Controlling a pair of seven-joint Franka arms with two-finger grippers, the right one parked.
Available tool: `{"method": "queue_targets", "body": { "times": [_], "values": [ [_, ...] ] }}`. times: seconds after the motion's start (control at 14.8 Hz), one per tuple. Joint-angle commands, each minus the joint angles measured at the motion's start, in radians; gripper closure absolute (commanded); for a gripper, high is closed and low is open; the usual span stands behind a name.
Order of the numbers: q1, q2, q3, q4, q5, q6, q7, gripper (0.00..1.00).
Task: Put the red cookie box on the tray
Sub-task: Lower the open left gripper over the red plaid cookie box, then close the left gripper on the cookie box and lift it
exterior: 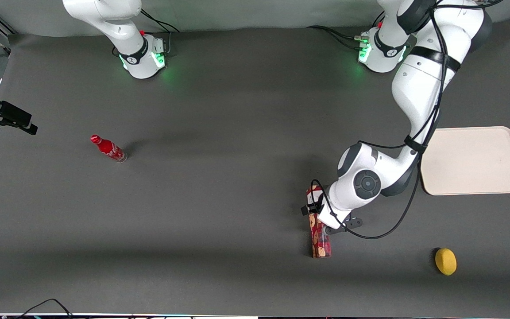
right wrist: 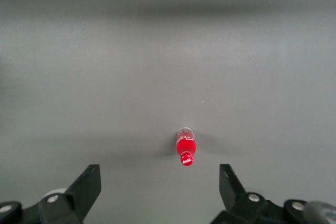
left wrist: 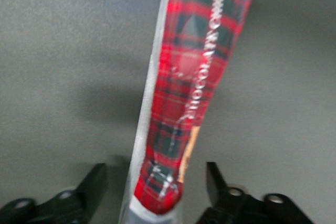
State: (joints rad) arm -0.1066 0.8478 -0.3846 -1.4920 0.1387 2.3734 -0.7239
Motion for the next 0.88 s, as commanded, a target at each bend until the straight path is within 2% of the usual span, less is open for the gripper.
{"method": "queue_targets", "body": {
  "times": [0.0, 0.27, 0.47, 0.67, 0.81],
  "values": [
    [-0.002, -0.003, 0.003, -0.011, 0.041, 0.012, -0.054, 1.0],
    [0.008, -0.024, 0.003, -0.004, 0.03, -0.016, -0.057, 1.0],
    [0.028, -0.07, 0.003, 0.059, 0.022, -0.179, -0.055, 1.0],
    [0.042, -0.189, 0.027, 0.15, -0.08, -0.415, -0.045, 1.0],
    [0.045, -0.301, 0.096, 0.151, -0.151, -0.526, -0.042, 1.0]
  ]
}}
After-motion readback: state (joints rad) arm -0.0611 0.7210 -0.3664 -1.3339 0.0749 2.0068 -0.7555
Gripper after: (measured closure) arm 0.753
